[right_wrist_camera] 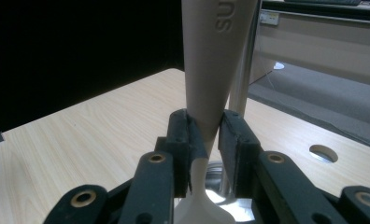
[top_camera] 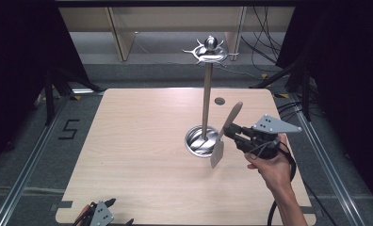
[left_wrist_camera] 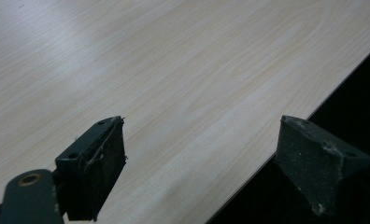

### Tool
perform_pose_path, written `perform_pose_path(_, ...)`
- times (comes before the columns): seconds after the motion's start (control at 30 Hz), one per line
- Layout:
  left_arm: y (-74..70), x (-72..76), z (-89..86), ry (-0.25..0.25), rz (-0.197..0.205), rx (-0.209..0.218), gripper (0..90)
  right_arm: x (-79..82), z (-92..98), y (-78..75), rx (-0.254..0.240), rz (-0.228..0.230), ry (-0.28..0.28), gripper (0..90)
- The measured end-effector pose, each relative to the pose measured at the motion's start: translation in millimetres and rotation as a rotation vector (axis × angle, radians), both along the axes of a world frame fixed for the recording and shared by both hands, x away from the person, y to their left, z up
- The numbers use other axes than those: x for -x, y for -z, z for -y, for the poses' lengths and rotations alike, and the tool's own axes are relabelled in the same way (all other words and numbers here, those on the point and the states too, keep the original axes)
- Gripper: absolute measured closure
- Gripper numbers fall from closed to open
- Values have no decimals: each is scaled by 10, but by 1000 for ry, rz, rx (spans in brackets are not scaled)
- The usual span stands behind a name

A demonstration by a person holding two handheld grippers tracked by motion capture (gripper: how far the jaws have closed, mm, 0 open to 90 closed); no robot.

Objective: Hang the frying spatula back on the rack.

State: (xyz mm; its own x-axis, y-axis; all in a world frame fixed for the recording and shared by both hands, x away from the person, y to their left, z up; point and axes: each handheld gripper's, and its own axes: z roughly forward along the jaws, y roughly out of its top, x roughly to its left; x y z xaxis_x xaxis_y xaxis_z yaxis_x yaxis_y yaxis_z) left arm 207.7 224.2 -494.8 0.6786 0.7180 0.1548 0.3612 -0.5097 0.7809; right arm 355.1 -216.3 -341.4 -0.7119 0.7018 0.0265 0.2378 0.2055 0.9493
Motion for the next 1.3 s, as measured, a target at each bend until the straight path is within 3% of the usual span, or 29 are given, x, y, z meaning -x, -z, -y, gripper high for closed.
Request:
perform_pose_path(0.1,-10,2,-15,5,-4,-19,152,-39,-30,-70,9,-5,8,750)
perform_pose_path(0.17,-8,17,-5,-12,-25,3,152,-95,-60,-146,22,-11,13,750)
perform_pose_path(0.27,-7,10,-8,-5,-14,-4,152,-137,-74,-193,32,11,16,750)
perform_pose_path(0.3,-9,4,-15,3,-6,-19,152,-170,-81,-243,57,29,23,750)
perform_pose_path(0.4,-12,1,-15,7,-1,-21,152,-208,-99,-306,61,12,26,750)
perform_pose_path(0.5,-12,4,-10,8,-1,-12,151,-258,-115,-377,78,33,37,749)
perform_pose_path(0.57,-7,15,-2,-3,-7,1,152,-276,-133,-405,76,28,33,749)
perform_pose_path(0.7,-9,8,-7,8,-6,-7,151,-322,-160,-465,88,38,55,749)
perform_pose_path(0.73,-12,5,-10,11,-1,-12,152,-339,-161,-477,92,39,39,749)
perform_pose_path(0.77,-13,4,-11,12,0,-15,152,-339,-174,-495,88,19,48,749)
perform_pose_path(0.9,-12,7,-11,9,-4,-10,152,-374,-202,-546,90,19,60,749)
perform_pose_path(1.03,3,15,4,-11,-2,25,152,-397,-221,-582,86,16,50,749)
perform_pose_path(1.07,-11,0,-17,2,12,-12,152,-416,-226,-610,101,28,55,749)
perform_pose_path(1.13,-10,5,-14,-7,1,-15,152,-421,-228,-618,105,25,56,749)
perform_pose_path(1.17,2,18,3,-13,-7,21,152,-442,-238,-631,105,19,56,749)
perform_pose_path(1.3,-14,12,-7,6,0,-1,152,-477,-247,-632,99,8,56,749)
